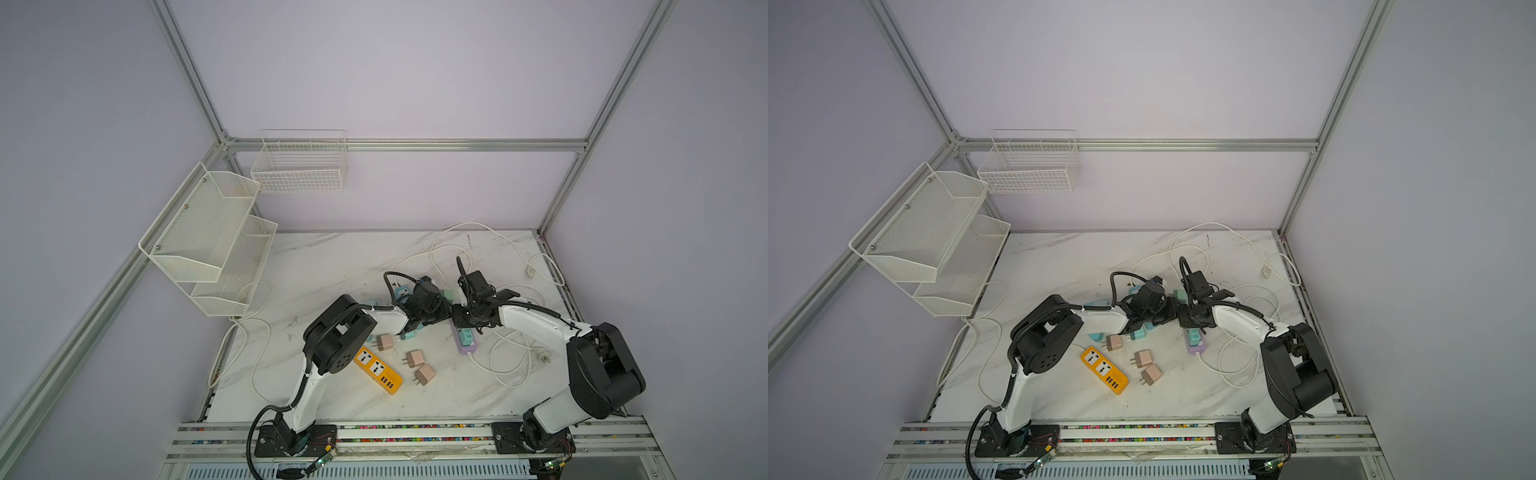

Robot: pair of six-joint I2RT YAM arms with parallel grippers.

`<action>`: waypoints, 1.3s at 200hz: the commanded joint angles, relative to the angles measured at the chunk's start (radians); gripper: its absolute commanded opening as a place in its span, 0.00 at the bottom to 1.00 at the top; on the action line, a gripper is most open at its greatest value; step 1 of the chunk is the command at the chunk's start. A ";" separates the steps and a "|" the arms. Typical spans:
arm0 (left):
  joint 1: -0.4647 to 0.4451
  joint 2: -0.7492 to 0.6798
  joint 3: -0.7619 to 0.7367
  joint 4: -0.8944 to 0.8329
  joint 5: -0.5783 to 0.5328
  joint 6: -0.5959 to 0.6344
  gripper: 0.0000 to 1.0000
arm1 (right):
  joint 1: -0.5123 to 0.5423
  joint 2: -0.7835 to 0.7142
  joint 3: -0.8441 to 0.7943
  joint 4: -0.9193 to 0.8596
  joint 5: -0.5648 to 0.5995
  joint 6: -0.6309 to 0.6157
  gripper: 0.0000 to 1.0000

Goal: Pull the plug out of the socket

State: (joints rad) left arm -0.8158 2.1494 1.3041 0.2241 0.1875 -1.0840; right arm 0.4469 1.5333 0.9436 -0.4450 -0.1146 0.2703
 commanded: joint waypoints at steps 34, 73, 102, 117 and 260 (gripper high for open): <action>-0.011 -0.051 -0.060 0.076 0.078 -0.026 0.47 | -0.043 -0.060 -0.006 0.098 -0.234 0.005 0.00; -0.021 -0.057 -0.070 0.118 0.079 -0.055 0.50 | -0.054 -0.062 -0.012 0.113 -0.269 0.015 0.00; -0.028 -0.057 -0.080 0.138 0.070 -0.079 0.50 | -0.076 -0.073 -0.035 0.154 -0.315 0.039 0.00; -0.030 -0.056 -0.086 0.144 0.070 -0.089 0.50 | -0.088 -0.074 -0.035 0.161 -0.314 0.046 0.00; -0.051 -0.039 -0.108 0.124 0.041 -0.162 0.39 | -0.094 -0.092 -0.082 0.187 -0.293 0.041 0.00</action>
State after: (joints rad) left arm -0.8288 2.1048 1.1965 0.3489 0.1993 -1.2480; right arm 0.3477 1.4605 0.8261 -0.3191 -0.3828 0.3275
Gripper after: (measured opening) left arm 0.410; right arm 0.302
